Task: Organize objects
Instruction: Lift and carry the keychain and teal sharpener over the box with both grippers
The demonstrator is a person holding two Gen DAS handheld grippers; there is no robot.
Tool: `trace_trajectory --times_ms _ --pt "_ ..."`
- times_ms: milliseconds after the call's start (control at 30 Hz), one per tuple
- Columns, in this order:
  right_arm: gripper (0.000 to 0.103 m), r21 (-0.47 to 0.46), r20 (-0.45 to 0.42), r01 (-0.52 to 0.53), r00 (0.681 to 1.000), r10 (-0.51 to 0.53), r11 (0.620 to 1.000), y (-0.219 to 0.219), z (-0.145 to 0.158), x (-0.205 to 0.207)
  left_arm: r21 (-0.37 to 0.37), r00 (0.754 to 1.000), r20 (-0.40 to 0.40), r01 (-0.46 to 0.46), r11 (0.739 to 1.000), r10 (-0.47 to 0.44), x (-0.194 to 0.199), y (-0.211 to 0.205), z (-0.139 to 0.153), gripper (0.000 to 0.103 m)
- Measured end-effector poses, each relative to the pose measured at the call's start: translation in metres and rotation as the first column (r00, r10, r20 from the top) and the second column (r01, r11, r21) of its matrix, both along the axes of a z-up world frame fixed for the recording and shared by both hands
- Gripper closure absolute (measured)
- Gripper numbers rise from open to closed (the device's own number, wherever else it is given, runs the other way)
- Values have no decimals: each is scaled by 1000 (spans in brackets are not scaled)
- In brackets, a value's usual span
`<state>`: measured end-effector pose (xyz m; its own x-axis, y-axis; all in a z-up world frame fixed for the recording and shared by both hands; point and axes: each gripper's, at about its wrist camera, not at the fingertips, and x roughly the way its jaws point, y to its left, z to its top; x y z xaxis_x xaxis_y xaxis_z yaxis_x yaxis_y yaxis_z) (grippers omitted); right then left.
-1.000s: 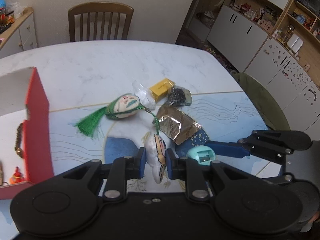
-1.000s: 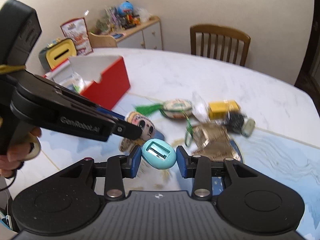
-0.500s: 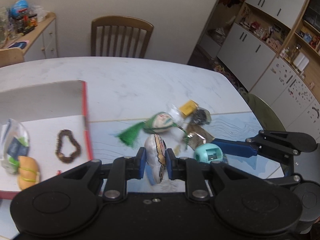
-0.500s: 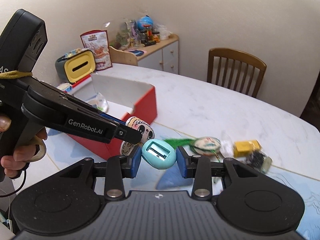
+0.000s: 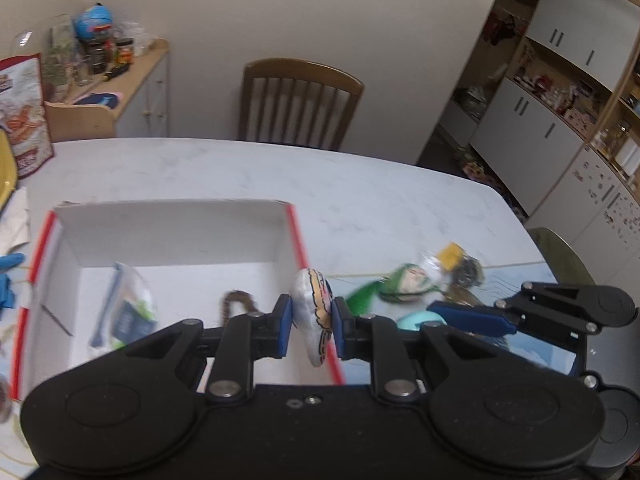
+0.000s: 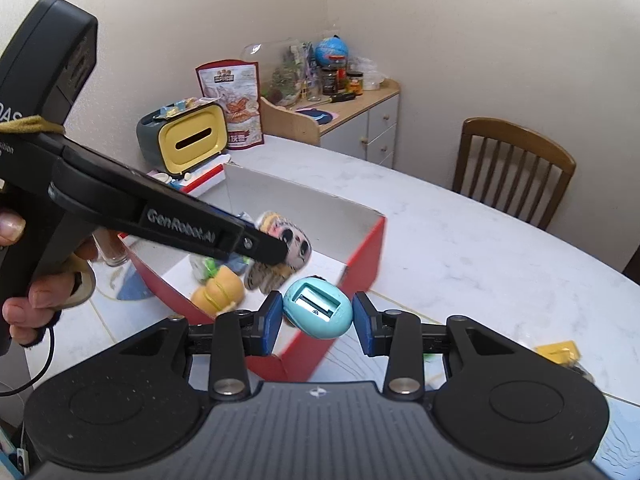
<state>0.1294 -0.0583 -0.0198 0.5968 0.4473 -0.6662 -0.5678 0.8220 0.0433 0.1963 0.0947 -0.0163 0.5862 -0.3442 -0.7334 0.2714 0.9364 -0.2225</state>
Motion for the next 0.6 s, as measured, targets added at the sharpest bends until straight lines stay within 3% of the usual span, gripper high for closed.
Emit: trace_trajectory --times_ms 333,600 --pt "65 12 -115 -10 993 11 1000 52 -20 30 36 998 -33 -59 998 60 29 51 -18 84" --pt "65 -79 -143 -19 990 8 997 96 -48 48 59 993 -79 -82 995 87 61 73 -42 84"
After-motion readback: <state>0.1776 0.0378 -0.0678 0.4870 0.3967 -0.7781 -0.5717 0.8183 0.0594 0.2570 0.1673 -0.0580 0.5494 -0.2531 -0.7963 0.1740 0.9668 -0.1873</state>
